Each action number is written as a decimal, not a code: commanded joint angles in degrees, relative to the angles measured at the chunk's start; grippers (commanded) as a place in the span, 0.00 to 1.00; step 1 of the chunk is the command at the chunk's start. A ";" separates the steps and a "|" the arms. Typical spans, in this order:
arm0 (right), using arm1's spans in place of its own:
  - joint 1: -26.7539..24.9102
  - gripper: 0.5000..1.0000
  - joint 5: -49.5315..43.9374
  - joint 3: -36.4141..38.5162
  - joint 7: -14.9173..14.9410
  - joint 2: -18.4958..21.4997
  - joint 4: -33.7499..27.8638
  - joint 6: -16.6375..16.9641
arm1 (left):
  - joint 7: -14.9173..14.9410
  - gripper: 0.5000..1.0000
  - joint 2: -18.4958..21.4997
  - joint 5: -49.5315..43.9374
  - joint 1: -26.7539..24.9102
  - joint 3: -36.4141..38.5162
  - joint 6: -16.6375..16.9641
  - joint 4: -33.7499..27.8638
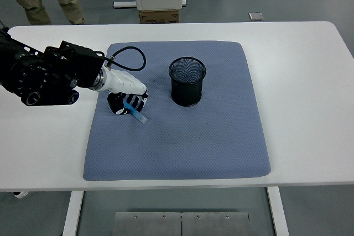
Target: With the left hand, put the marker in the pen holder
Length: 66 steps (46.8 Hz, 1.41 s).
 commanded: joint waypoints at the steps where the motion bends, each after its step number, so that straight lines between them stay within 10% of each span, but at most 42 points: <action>1: 0.00 1.00 0.00 0.00 0.01 0.00 0.01 0.01 | -0.08 0.00 0.00 -0.29 -0.15 -0.08 -0.02 0.42; 66: 0.00 1.00 0.00 0.00 0.01 0.00 0.01 0.01 | -0.78 0.00 2.46 -19.54 -8.76 -12.29 -6.26 1.74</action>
